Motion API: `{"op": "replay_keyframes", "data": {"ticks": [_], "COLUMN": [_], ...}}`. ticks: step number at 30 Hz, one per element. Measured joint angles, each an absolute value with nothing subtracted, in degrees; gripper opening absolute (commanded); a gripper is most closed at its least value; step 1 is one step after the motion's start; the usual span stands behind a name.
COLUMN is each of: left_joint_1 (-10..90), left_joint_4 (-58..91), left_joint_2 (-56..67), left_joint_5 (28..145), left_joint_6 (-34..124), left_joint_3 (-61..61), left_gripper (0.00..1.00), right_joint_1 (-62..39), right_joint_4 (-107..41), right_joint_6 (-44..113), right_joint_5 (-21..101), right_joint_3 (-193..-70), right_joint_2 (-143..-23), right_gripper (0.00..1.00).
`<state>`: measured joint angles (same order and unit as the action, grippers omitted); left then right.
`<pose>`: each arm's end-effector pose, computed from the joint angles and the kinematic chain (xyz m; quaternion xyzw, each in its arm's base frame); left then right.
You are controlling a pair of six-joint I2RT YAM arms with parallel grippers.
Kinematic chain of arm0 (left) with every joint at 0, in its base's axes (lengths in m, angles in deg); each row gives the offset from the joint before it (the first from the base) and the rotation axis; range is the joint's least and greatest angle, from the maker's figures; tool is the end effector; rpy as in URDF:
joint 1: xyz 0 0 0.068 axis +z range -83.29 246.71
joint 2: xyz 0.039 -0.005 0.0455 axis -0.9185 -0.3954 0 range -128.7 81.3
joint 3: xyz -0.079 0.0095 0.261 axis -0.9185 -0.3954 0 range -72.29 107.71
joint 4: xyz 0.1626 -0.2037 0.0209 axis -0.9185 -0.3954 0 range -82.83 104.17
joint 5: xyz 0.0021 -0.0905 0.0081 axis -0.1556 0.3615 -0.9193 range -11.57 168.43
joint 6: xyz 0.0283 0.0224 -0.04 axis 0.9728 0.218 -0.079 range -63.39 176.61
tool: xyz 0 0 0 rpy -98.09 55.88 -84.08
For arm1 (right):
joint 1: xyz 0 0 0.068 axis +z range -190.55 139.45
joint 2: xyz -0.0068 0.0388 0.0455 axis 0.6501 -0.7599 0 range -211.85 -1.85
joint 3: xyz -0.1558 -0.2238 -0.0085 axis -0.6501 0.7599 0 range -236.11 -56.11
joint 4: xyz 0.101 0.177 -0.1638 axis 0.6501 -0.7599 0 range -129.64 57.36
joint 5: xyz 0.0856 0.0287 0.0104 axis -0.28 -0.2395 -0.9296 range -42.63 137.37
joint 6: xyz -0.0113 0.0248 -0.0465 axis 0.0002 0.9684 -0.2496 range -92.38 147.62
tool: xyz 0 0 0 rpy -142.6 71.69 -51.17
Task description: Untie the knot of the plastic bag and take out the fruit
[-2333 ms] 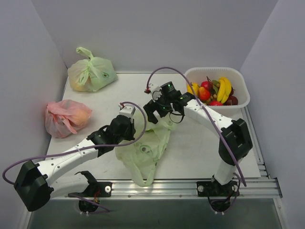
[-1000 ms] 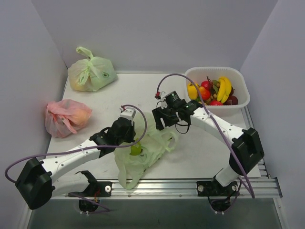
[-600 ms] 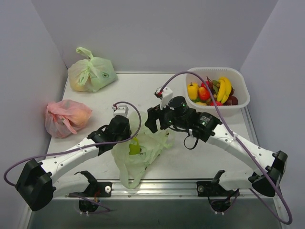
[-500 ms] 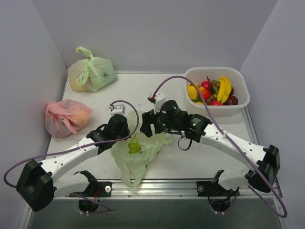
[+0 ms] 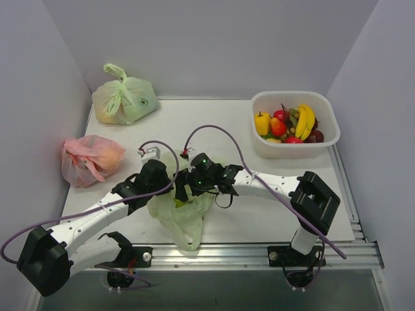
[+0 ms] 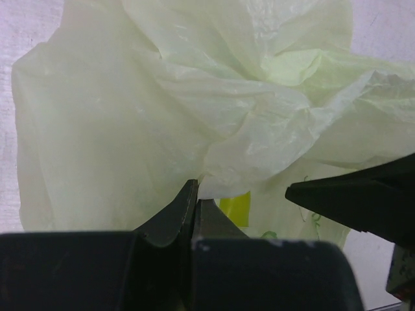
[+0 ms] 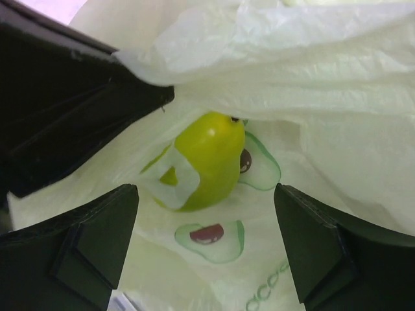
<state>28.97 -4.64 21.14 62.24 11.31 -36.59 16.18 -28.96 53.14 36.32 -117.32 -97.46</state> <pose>0.1763 -0.1239 0.2216 -0.1156 0.9032 -0.1635 0.3797 0.2003 0.3178 0.2317 -0.2785 0.8205 0.3867 0.3158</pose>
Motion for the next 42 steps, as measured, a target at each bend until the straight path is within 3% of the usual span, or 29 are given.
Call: {"op": "replay_keyframes", "data": {"ticks": [8,12,16,19,32,37,42], "left_joint_1": [29.2,29.4,29.7,30.5,35.4,36.3,36.8], "left_joint_4": [-4.6,-4.6,-4.6,-4.6,-5.0,-5.3,-5.3], "left_joint_2": [21.8,21.8,22.3,23.1,22.8,22.3,22.7], "left_joint_5": [62.8,63.0,63.0,62.8,62.4,62.5,65.7], "left_joint_6": [10.2,10.1,10.3,10.7,17.3,22.2,29.2], "left_joint_3": [-38.0,-38.6,-38.7,-38.7,-36.6,-33.8,-32.7], "left_gripper": [0.0,0.0,0.0,0.0,0.0,0.0,0.0], "right_joint_1": [16.2,16.2,15.9,15.3,9.0,1.5,-7.8], "right_joint_4": [-23.5,-22.0,-21.2,-21.3,-32.8,-39.6,-44.4], "right_joint_6": [53.0,52.6,52.1,51.6,44.4,41.4,37.5], "right_joint_5": [33.8,32.9,32.9,33.0,28.6,27.2,34.9], "right_joint_3": [-119.0,-119.0,-118.6,-116.4,-117.2,-121.9,-126.8], "right_joint_2": [-105.2,-107.5,-107.2,-105.0,-85.0,-80.2,-76.6], "right_gripper": [0.87,0.73,0.42,0.32,0.31,0.34,0.38]}}
